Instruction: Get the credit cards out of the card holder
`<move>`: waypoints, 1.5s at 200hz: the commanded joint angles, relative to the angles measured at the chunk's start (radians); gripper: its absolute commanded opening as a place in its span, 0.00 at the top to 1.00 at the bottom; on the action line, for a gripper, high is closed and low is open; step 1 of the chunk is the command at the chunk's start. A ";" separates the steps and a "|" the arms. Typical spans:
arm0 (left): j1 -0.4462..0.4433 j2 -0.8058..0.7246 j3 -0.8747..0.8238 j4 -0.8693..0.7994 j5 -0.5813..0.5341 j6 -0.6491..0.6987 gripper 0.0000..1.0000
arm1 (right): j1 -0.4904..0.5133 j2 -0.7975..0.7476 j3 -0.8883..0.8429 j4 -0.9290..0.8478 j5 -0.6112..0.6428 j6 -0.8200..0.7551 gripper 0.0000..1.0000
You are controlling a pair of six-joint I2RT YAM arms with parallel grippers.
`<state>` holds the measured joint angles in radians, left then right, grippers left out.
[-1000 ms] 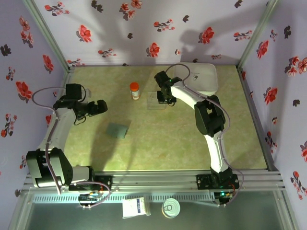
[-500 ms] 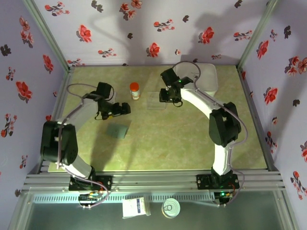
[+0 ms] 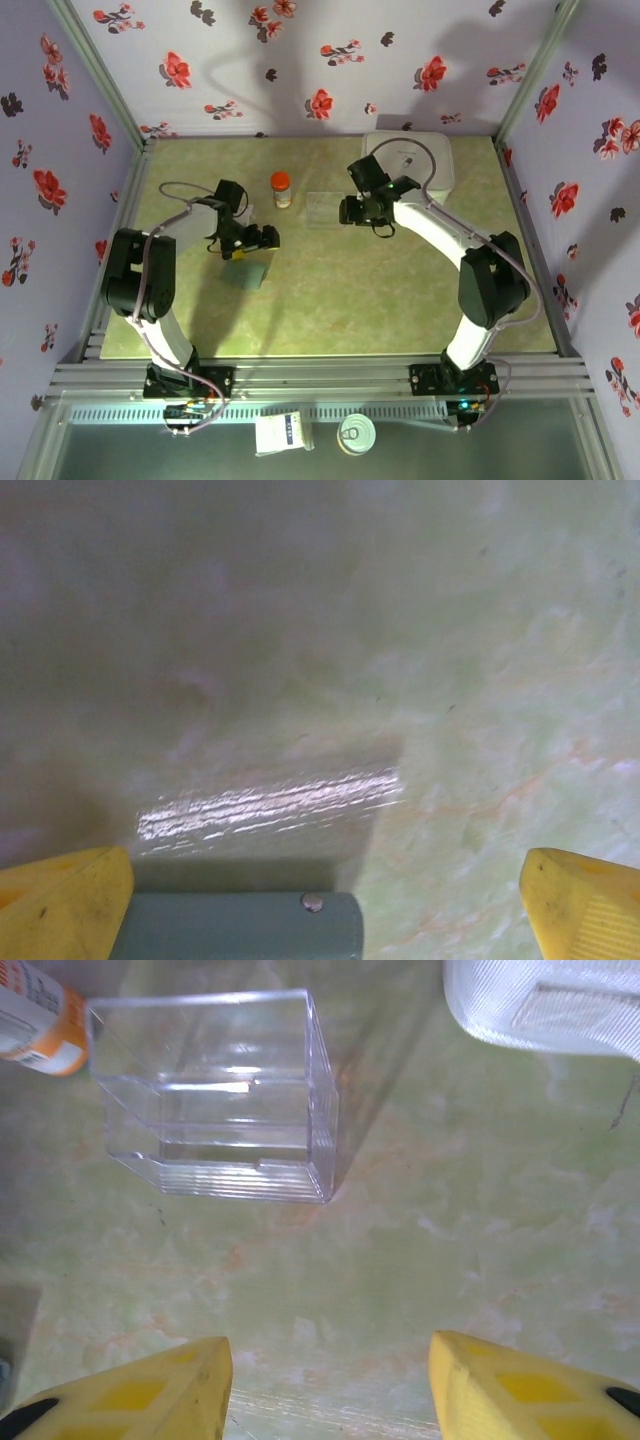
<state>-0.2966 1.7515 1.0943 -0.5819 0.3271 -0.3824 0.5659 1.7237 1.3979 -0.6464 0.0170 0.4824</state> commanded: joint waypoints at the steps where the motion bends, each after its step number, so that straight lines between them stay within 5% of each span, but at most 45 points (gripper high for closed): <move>1: -0.003 -0.067 -0.062 -0.041 0.013 0.012 0.00 | 0.006 -0.055 -0.028 0.007 0.034 -0.002 0.43; 43: -0.043 -0.161 -0.172 -0.063 -0.014 -0.032 0.02 | 0.006 -0.079 -0.043 0.009 0.033 -0.005 0.42; 164: -0.407 -0.226 -0.244 -0.194 -0.245 -0.187 0.01 | 0.006 -0.081 -0.050 0.000 0.011 0.001 0.41; 239: -0.463 -0.154 -0.183 -0.215 -0.312 -0.205 0.16 | 0.008 -0.085 -0.045 -0.015 0.015 -0.006 0.40; 300: -0.468 -0.070 0.044 -0.195 -0.312 -0.190 0.22 | -0.001 -0.118 -0.058 -0.048 0.076 -0.037 0.39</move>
<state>-0.7578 1.6161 1.0237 -0.7837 0.0261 -0.5701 0.5659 1.6611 1.3563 -0.6628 0.0444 0.4713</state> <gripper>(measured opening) 0.792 0.604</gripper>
